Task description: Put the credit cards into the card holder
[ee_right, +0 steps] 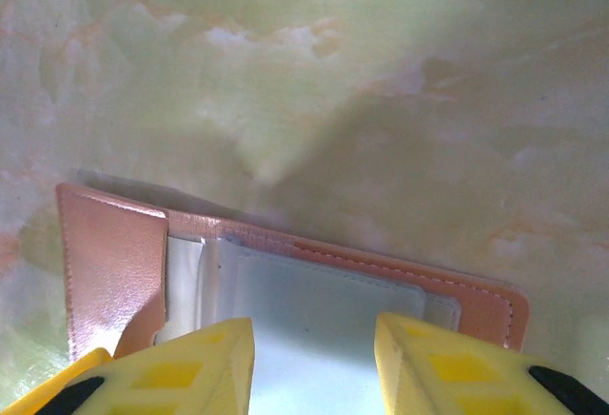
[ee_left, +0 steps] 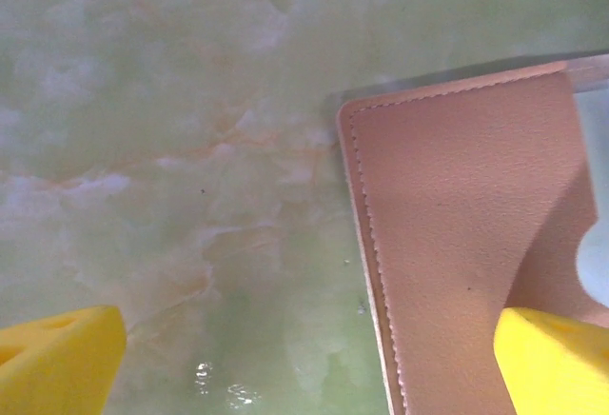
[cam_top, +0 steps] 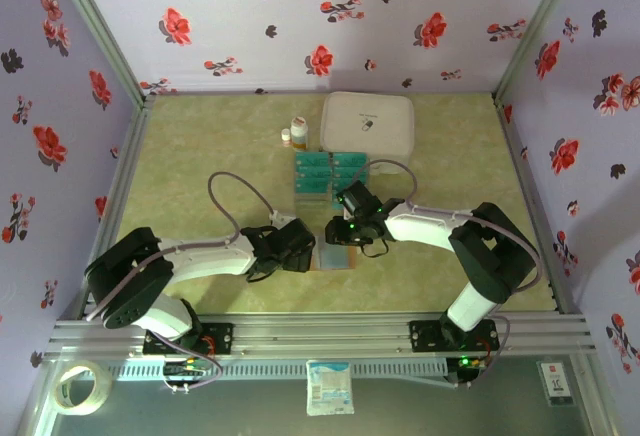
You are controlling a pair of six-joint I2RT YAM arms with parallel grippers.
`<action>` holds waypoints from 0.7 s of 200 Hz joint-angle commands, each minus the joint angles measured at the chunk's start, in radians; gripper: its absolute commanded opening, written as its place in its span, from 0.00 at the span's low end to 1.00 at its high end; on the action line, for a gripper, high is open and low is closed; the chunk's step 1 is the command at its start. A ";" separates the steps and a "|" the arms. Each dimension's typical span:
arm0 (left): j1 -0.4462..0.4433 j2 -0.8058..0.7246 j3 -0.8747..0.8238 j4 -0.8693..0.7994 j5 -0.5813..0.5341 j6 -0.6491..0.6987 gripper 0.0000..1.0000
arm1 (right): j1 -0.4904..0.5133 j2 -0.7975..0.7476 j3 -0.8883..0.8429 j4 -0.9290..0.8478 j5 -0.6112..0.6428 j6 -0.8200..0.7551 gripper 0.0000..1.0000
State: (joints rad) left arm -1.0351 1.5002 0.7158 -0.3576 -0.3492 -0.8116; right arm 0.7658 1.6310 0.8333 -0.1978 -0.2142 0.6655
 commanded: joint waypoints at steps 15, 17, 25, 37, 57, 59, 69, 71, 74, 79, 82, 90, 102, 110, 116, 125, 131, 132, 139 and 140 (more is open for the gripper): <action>-0.008 0.027 -0.016 0.030 -0.053 -0.006 1.00 | 0.007 0.000 -0.015 0.014 0.000 0.028 0.38; -0.007 0.028 -0.016 0.031 -0.053 -0.004 1.00 | 0.007 0.000 -0.015 0.014 -0.001 0.028 0.38; -0.008 0.030 -0.018 0.038 -0.053 -0.001 1.00 | 0.009 0.003 -0.016 0.020 -0.007 0.033 0.38; -0.008 0.031 -0.023 0.050 -0.053 0.007 1.00 | 0.012 0.007 -0.016 0.032 -0.018 0.042 0.38; -0.008 0.022 -0.035 0.070 -0.053 0.013 1.00 | 0.021 0.018 -0.011 0.045 -0.028 0.051 0.38; -0.008 0.022 -0.038 0.073 -0.053 0.013 1.00 | 0.022 0.019 -0.010 0.046 -0.029 0.051 0.38; -0.008 0.017 -0.045 0.080 -0.053 0.015 1.00 | 0.029 0.027 -0.003 0.049 -0.032 0.055 0.38; -0.008 0.015 -0.045 0.082 -0.053 0.015 1.00 | 0.030 0.029 -0.002 0.049 -0.032 0.055 0.38; -0.008 0.014 -0.048 0.083 -0.053 0.015 1.00 | 0.032 0.031 -0.001 0.050 -0.033 0.056 0.38; -0.008 0.012 -0.052 0.088 -0.053 0.015 1.00 | 0.036 0.033 0.004 0.052 -0.033 0.058 0.38; -0.008 0.009 -0.053 0.093 -0.053 0.015 1.00 | 0.037 0.036 0.005 0.053 -0.034 0.060 0.38; -0.008 0.002 -0.061 0.101 -0.053 0.015 1.00 | 0.042 0.038 0.009 0.058 -0.037 0.064 0.38; -0.008 -0.008 -0.067 0.109 -0.053 0.019 1.00 | 0.047 0.040 0.016 0.063 -0.039 0.073 0.38; -0.008 -0.017 -0.071 0.112 -0.053 0.021 1.00 | 0.051 0.040 0.019 0.067 -0.038 0.077 0.38; -0.008 -0.021 -0.073 0.112 -0.054 0.023 1.00 | 0.053 0.040 0.021 0.069 -0.039 0.080 0.38; -0.008 -0.027 -0.075 0.116 -0.053 0.025 1.00 | 0.053 0.038 0.026 0.069 -0.040 0.082 0.38; -0.007 -0.030 -0.077 0.118 -0.053 0.027 1.00 | 0.054 0.038 0.028 0.068 -0.040 0.083 0.38; -0.008 -0.031 -0.077 0.118 -0.053 0.028 1.00 | 0.055 0.038 0.028 0.068 -0.040 0.084 0.38; -0.007 -0.036 -0.079 0.121 -0.053 0.027 1.00 | 0.055 0.037 0.032 0.067 -0.040 0.083 0.38; -0.008 -0.036 -0.080 0.122 -0.053 0.027 1.00 | 0.056 0.037 0.033 0.067 -0.040 0.083 0.38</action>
State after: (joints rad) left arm -1.0351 1.4902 0.6582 -0.2447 -0.3710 -0.8051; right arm 0.8108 1.6539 0.8375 -0.1333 -0.2409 0.7261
